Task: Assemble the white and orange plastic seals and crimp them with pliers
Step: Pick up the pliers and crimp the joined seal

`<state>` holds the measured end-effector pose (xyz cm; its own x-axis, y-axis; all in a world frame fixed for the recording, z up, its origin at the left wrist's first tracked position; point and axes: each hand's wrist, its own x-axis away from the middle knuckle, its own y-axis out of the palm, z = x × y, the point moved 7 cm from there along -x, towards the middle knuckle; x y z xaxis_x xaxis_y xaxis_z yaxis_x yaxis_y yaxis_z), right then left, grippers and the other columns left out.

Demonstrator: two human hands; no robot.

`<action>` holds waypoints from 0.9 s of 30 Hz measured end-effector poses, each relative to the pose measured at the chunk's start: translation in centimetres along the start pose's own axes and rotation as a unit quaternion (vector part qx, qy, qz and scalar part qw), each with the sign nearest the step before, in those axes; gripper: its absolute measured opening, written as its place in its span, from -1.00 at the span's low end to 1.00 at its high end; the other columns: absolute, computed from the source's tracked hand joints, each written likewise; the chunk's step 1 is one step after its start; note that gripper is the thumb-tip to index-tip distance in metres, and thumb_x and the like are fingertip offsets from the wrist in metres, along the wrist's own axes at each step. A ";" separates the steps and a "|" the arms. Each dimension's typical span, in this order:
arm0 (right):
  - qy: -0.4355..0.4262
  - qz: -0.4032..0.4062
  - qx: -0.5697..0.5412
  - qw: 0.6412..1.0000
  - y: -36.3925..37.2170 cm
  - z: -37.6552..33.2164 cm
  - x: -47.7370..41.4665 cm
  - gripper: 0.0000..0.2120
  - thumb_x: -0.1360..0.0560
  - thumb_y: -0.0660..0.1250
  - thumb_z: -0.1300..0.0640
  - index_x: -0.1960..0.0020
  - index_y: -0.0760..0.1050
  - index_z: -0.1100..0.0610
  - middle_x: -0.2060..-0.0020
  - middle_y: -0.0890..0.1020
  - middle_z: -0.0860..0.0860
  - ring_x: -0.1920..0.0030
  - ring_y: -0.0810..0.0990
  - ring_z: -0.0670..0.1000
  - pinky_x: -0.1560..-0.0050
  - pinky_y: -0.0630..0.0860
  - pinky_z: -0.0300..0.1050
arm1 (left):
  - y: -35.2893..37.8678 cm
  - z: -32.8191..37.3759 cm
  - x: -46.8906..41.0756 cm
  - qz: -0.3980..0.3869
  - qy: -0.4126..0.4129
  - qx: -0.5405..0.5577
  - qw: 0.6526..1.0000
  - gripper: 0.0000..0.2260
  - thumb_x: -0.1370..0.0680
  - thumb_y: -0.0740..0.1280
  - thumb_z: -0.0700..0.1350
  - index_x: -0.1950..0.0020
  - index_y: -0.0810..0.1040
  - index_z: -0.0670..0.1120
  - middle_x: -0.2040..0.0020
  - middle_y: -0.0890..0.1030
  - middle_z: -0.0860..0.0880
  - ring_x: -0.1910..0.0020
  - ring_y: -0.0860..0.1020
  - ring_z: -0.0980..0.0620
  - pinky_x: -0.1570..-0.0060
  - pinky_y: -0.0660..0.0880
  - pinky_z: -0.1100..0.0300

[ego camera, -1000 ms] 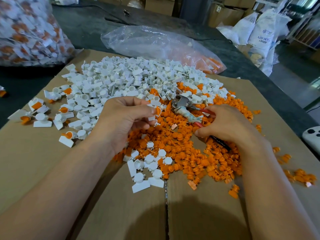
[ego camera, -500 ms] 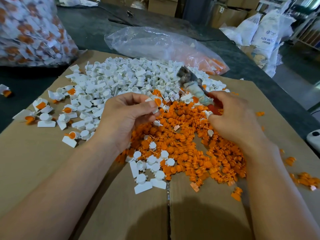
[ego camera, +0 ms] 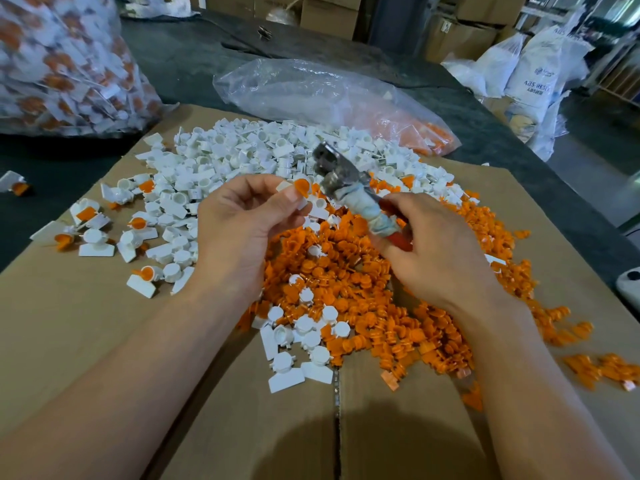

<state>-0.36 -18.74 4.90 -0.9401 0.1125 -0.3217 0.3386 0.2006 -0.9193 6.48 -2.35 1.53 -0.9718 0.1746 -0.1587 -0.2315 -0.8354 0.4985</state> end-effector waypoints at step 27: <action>-0.040 -0.012 0.040 0.998 0.1 -1.5 0.4 -0.66 -0.44 0.26 -0.11 -0.06 0.51 0.11 0.10 0.58 0.02 0.04 0.38 0.02 0.17 0.16 -0.13 | -0.2 0.0 -0.1 0.020 0.004 0.009 1.000 -0.89 -0.25 0.37 -0.23 0.26 0.52 -0.18 0.44 0.60 0.04 0.42 0.58 0.11 0.37 0.52 0.34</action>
<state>-0.65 -17.21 4.97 -0.9493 0.0303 -0.3128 0.3141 0.1234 -0.9413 6.61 -2.22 1.41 -0.9800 0.1357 -0.1454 -0.1924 -0.8322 0.5200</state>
